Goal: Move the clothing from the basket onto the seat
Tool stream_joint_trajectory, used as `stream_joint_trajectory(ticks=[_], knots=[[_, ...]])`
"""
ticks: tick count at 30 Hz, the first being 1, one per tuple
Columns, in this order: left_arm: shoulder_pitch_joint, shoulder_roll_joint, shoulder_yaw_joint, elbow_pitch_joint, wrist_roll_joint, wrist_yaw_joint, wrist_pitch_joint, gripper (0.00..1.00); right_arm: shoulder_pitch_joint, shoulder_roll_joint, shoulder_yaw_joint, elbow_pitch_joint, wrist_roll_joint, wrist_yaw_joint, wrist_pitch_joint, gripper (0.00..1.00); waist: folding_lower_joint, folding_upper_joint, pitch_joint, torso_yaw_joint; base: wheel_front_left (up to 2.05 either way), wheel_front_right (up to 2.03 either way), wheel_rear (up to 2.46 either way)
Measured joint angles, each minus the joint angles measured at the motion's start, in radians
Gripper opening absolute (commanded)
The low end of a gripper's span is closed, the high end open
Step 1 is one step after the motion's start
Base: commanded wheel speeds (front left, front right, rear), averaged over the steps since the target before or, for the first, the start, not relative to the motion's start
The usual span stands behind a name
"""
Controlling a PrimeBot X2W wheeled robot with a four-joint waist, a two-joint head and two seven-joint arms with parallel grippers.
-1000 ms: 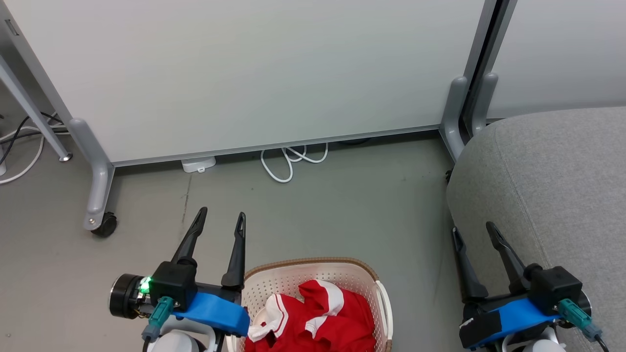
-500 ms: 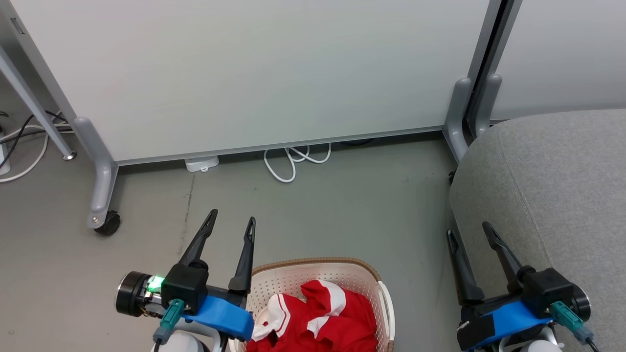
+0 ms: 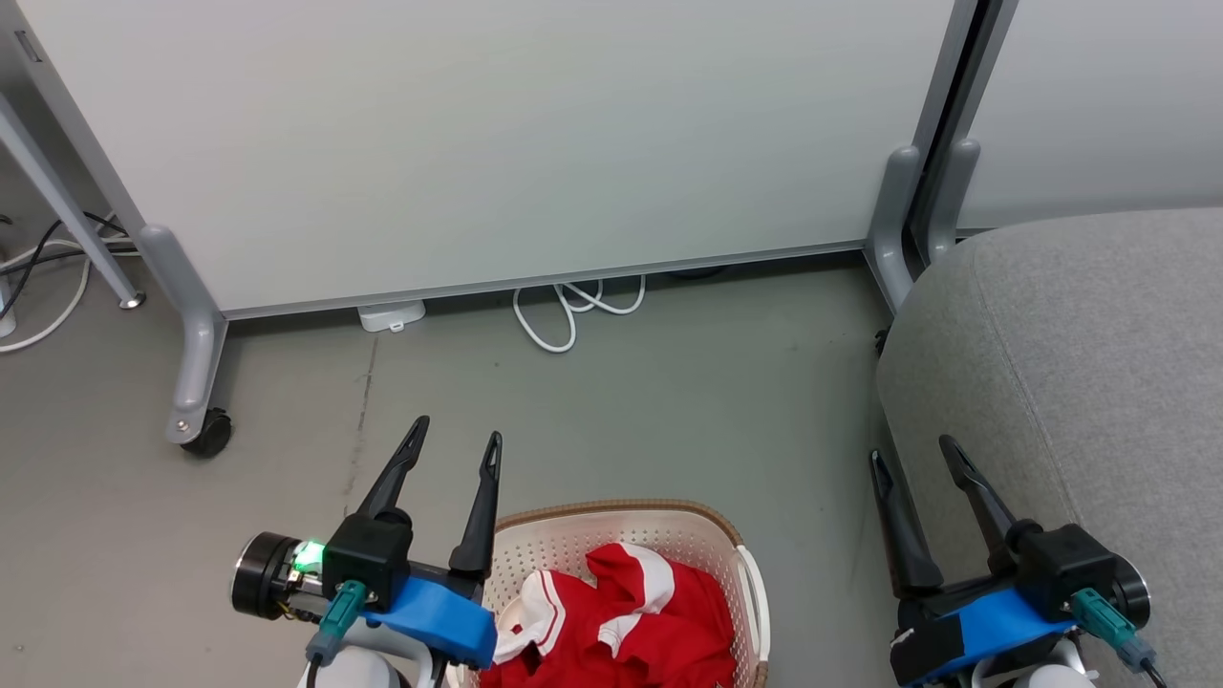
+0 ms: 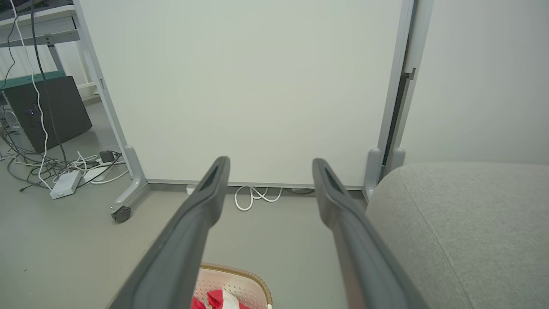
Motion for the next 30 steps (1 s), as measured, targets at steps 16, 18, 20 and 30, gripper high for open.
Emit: stream_joint_trajectory(ticks=[16,18,20,30], knots=[[-0.214,0.073,-0.142,0.243,0.022,-0.015,-0.001,1.0,-0.075,-0.001,0.019,-0.016,0.017,0.0,0.0,1.0,0.0001,0.0,0.139,-0.059,0.0,0.0,0.0],[-0.251,0.087,-0.181,0.28,0.018,-0.015,-0.001,1.0,-0.096,-0.001,0.023,-0.021,0.021,0.0,0.0,1.0,0.0001,0.0,0.171,-0.071,0.0,0.0,0.0],[-0.287,0.105,-0.219,0.323,0.016,-0.015,-0.001,1.0,-0.115,-0.001,0.027,-0.026,0.027,0.0,0.0,1.0,0.0001,0.0,0.205,-0.084,0.0,0.0,0.0],[-0.45,0.173,-0.427,0.537,-0.018,-0.015,-0.001,1.0,-0.199,-0.001,0.048,-0.044,0.063,0.0,0.0,1.0,0.0002,0.0,0.379,-0.156,0.0,0.0,0.0]])
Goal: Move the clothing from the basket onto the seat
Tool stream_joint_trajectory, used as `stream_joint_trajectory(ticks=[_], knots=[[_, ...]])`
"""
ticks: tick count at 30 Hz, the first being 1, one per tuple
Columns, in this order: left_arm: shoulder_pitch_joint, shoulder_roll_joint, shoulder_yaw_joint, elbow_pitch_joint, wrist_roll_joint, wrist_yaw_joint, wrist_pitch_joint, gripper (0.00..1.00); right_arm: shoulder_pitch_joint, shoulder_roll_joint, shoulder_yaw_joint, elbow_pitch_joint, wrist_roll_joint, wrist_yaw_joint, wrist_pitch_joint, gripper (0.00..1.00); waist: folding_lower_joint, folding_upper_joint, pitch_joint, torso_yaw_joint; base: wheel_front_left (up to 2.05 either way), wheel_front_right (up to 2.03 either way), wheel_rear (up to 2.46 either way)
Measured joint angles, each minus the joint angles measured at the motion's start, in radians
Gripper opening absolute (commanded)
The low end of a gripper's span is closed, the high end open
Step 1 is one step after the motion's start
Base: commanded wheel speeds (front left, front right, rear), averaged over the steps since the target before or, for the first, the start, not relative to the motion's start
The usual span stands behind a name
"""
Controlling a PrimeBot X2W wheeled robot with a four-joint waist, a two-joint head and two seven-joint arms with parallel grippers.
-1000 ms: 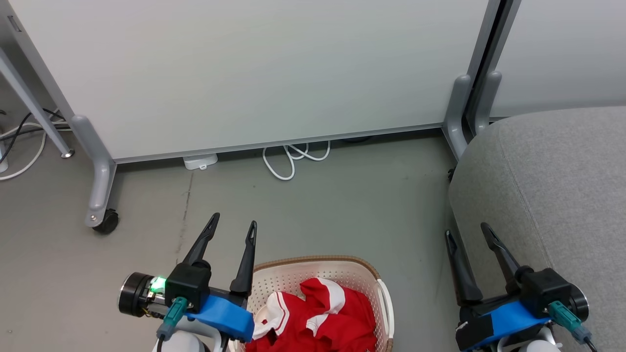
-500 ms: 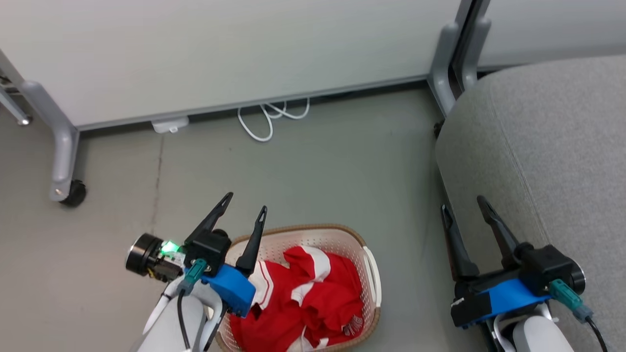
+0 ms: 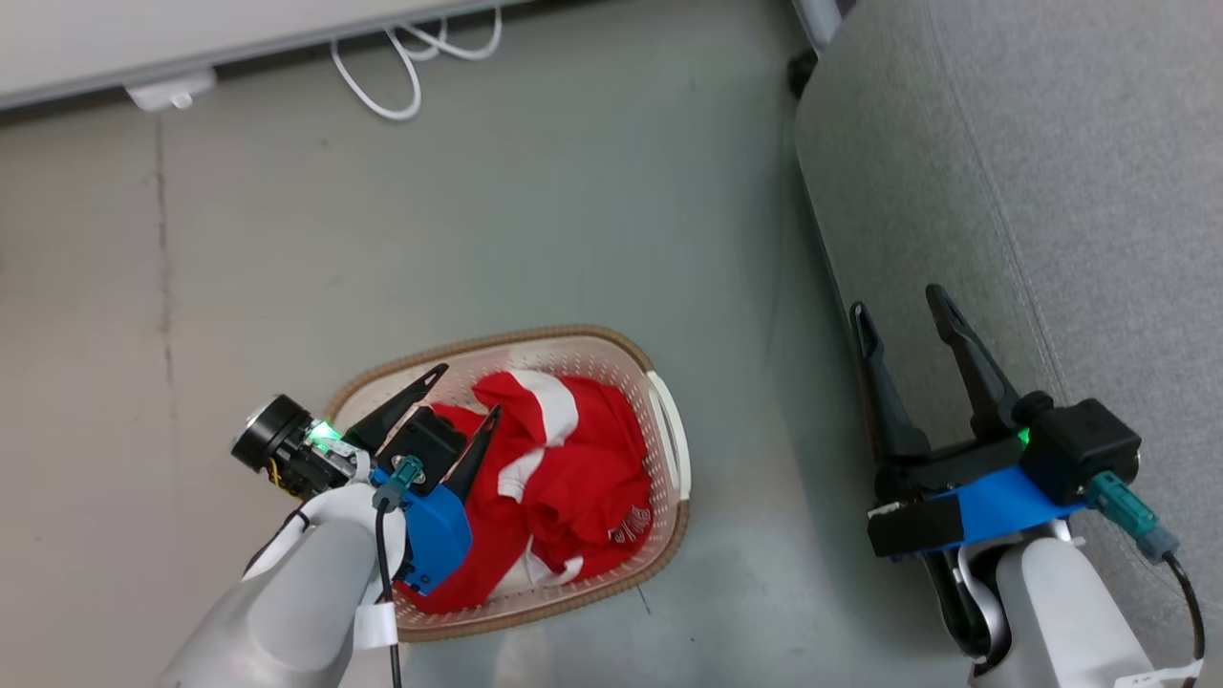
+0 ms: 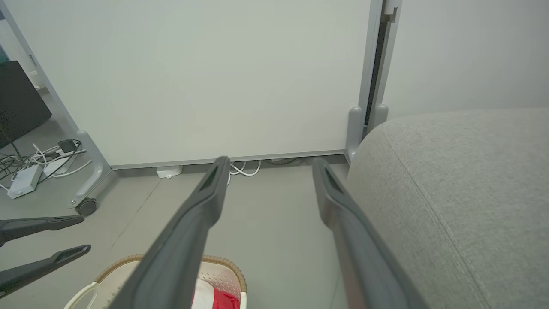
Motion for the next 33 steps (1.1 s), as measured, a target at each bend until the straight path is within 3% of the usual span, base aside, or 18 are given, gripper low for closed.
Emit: stream_joint_trajectory(ticks=[8,14,27,33], knots=[[-0.12,0.014,-0.178,0.21,-0.048,0.0,0.004,1.0,-0.06,0.0,0.015,-0.016,0.02,0.0,0.0,1.0,0.0,0.0,0.134,-0.046,0.0,0.0,0.0],[-0.194,0.003,-0.274,0.358,-0.082,0.0,0.116,1.0,-0.1,0.0,0.015,-0.03,0.026,0.0,0.0,1.0,0.0,0.0,0.223,-0.072,0.0,0.0,0.0],[-0.287,0.021,-0.361,0.429,-0.133,0.0,0.358,1.0,-0.155,0.0,0.019,-0.05,0.044,0.0,0.0,1.0,0.0,-0.0001,0.378,-0.104,0.0,0.0,0.0],[-0.312,0.016,-0.407,0.432,-0.138,0.0,0.387,1.0,-0.166,0.0,0.02,-0.058,0.052,0.0,0.0,1.0,-0.0001,0.0,0.421,-0.116,0.0,0.0,0.0]])
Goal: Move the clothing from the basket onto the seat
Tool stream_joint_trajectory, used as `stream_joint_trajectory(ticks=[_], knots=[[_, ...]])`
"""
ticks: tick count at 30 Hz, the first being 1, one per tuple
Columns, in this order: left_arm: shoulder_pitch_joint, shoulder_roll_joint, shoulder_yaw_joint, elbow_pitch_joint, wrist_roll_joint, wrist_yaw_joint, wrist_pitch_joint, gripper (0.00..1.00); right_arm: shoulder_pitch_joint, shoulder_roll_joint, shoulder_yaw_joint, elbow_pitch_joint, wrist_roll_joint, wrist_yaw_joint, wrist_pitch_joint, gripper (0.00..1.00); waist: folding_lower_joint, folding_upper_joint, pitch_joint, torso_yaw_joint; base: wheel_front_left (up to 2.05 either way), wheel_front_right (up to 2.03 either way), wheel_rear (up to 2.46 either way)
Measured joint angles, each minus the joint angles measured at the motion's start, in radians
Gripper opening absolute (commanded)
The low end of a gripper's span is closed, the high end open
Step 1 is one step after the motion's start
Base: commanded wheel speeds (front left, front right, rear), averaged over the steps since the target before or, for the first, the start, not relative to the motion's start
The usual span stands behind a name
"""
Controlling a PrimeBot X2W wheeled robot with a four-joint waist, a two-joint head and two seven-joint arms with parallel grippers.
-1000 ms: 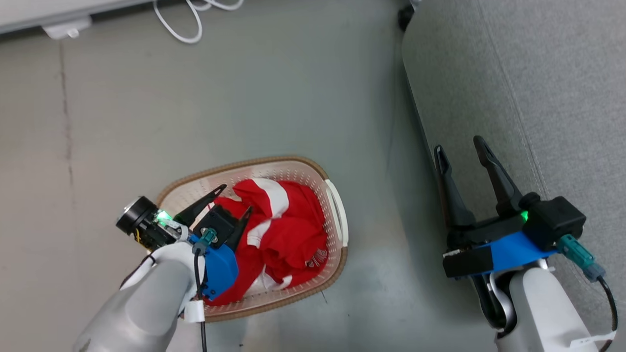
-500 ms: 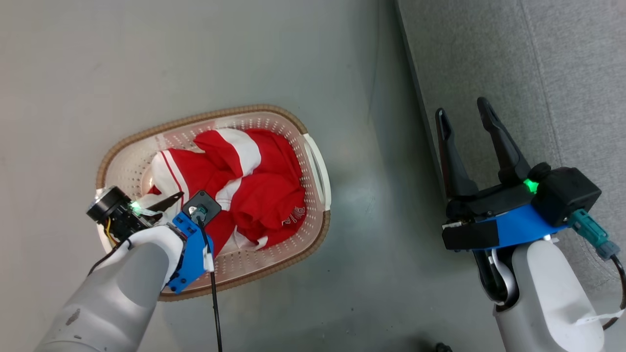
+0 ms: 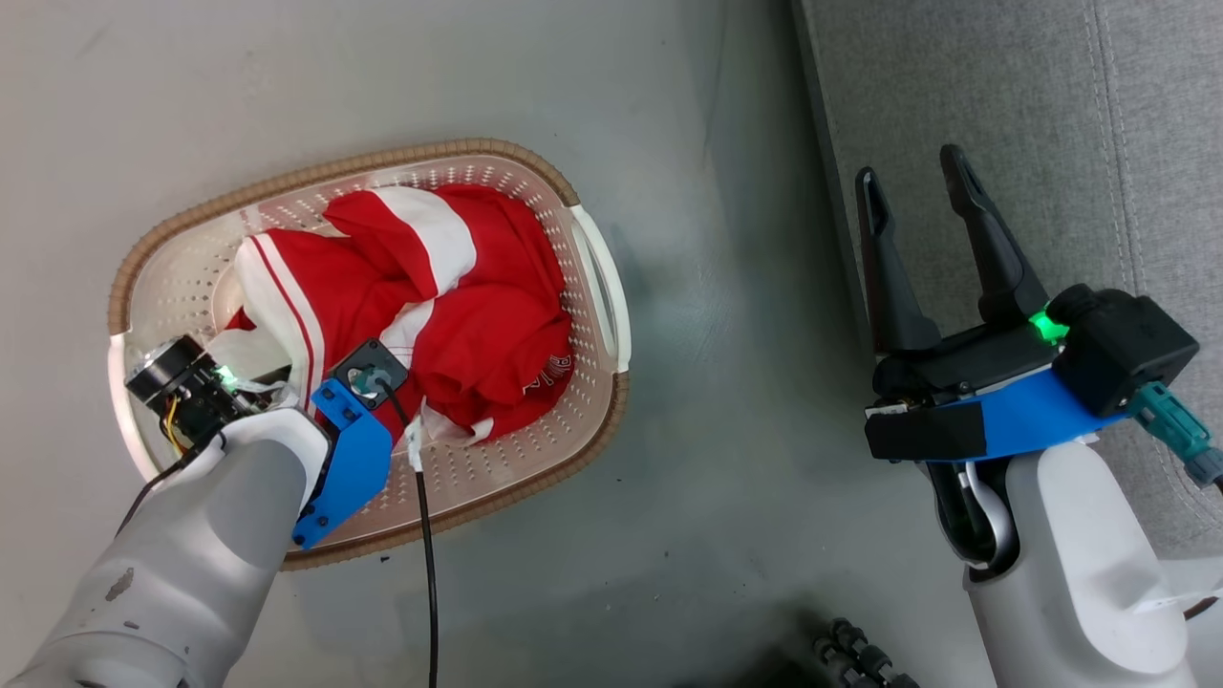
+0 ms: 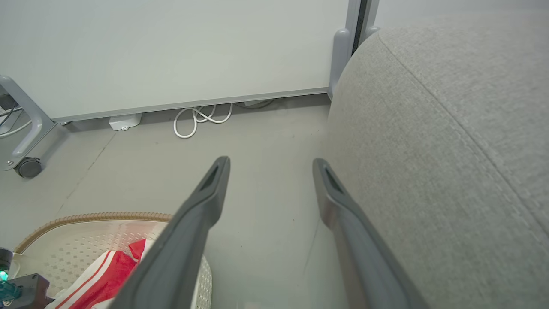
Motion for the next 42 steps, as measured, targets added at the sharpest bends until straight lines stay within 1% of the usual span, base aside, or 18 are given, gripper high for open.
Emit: stream_joint_trajectory(ticks=[5,6,7,8,12,15,22,29,35,42], knots=[[-0.014,0.003,-0.026,0.002,-0.01,0.0,0.007,1.0,-0.005,0.0,0.002,-0.004,0.006,0.0,0.0,1.0,0.0,0.0,0.025,-0.006,0.0,0.0,0.0],[-0.017,0.005,-0.038,0.002,-0.008,0.0,0.012,0.77,-0.006,0.0,0.002,-0.004,0.007,0.0,0.0,1.0,0.0,0.0,0.029,-0.007,0.0,0.0,0.0],[-0.018,0.006,-0.049,0.002,-0.007,0.0,0.015,0.25,-0.007,0.0,0.002,-0.004,0.007,0.0,0.0,1.0,0.0,0.0,0.031,-0.008,0.0,0.0,0.0],[-0.018,0.008,-0.059,0.003,-0.007,0.0,0.015,0.0,-0.007,0.0,0.002,-0.004,0.007,0.0,0.0,1.0,0.0,0.0,0.033,-0.009,0.0,0.0,0.0],[-0.02,0.011,-0.087,0.003,-0.018,0.0,0.015,0.0,-0.008,0.0,0.0,-0.003,0.007,0.0,0.0,1.0,0.0,0.0,0.033,-0.008,0.0,0.0,0.0],[-0.023,0.009,-0.1,0.001,-0.031,0.0,-0.007,0.0,-0.01,0.0,-0.003,0.002,0.007,0.0,0.0,1.0,-0.0001,0.0,0.025,-0.003,0.0,0.0,0.0],[-0.025,-0.018,-0.109,-0.007,-0.08,0.0,-0.068,0.0,-0.012,0.0,-0.009,0.012,-0.02,0.0,0.0,1.0,-0.0001,0.0,-0.016,0.015,0.0,0.0,0.0],[-0.024,-0.064,-0.074,-0.012,-0.135,0.002,-0.19,0.0,-0.001,0.0,-0.024,0.023,-0.049,0.0,0.0,1.0,-0.0001,0.0,-0.08,0.044,0.0,0.0,0.0],[-0.017,-0.103,-0.047,-0.011,-0.174,0.007,-0.293,0.0,0.029,0.0,-0.036,0.039,-0.083,0.0,0.0,1.0,-0.0001,0.0,-0.159,0.077,0.0,0.0,0.0],[-0.002,-0.132,0.009,-0.026,-0.241,0.008,-0.369,0.0,0.076,0.0,-0.058,0.057,-0.104,0.0,0.0,1.0,-0.0001,0.0,-0.269,0.119,0.0,0.0,0.0]])
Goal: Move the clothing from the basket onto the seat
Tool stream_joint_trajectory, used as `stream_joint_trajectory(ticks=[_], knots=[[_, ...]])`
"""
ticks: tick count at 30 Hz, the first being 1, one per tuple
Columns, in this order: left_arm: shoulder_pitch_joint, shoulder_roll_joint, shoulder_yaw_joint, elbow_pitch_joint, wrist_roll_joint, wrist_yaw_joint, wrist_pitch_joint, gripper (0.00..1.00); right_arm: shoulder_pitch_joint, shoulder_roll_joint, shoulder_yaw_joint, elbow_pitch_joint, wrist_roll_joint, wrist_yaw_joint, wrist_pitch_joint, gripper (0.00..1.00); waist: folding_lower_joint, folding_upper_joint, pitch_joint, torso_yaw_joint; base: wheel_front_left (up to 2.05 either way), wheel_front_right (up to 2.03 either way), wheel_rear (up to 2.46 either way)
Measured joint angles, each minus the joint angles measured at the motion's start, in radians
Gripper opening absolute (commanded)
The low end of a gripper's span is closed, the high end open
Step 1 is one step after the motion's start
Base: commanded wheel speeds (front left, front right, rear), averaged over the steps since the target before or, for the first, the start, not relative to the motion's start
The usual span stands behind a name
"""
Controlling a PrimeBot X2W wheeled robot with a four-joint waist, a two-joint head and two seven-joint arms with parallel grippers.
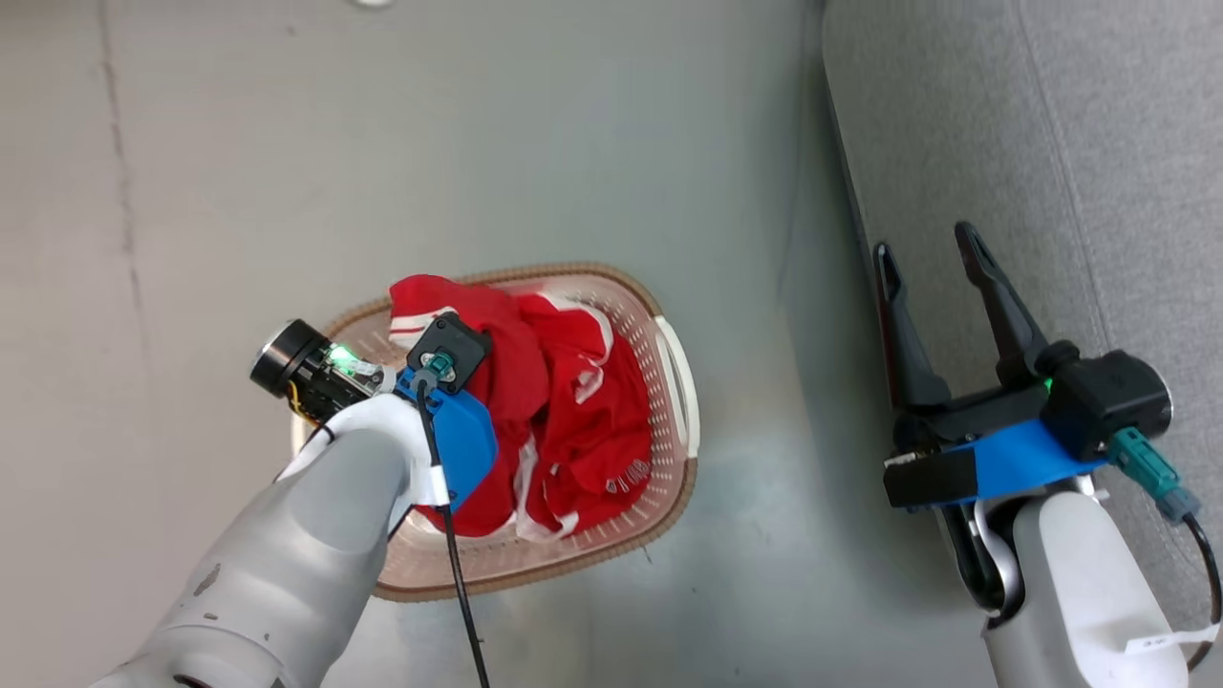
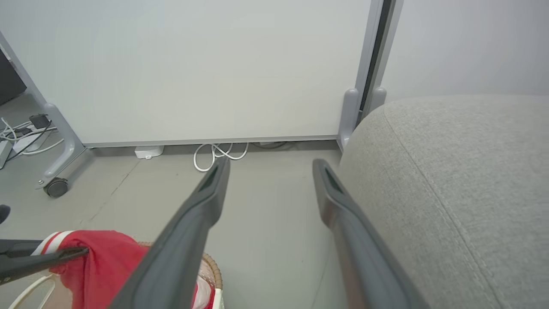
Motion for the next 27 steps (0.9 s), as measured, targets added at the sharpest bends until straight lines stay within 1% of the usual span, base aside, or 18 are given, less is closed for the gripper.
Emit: stream_joint_trajectory(ticks=[6,10,12,18,27], knots=[[0.007,-0.016,0.044,-0.071,-0.029,0.006,-0.015,0.0,0.051,0.0,-0.015,0.017,-0.004,0.0,0.0,1.0,0.0,0.0,-0.1,0.033,0.0,0.0,0.0],[0.015,-0.005,0.086,-0.168,-0.034,0.025,-0.018,0.0,0.08,0.0,-0.016,0.024,-0.004,0.0,0.0,1.0,0.0,0.0,-0.164,0.051,0.0,0.0,0.0],[0.027,0.0,0.105,-0.207,-0.04,0.026,-0.017,0.0,0.094,0.0,-0.018,0.027,-0.003,0.0,0.0,1.0,-0.0001,0.0,-0.195,0.057,0.0,0.0,0.0],[0.043,0.009,0.157,-0.314,-0.034,0.041,-0.017,0.0,0.136,0.0,-0.026,0.039,-0.002,0.0,0.0,1.0,-0.0001,0.0,-0.284,0.066,0.0,0.0,0.0],[0.044,-0.006,0.21,-0.465,-0.003,0.048,-0.017,0.0,0.192,0.0,-0.035,0.051,0.003,0.0,0.0,1.0,-0.0002,0.0,-0.383,0.069,0.0,0.0,0.0]])
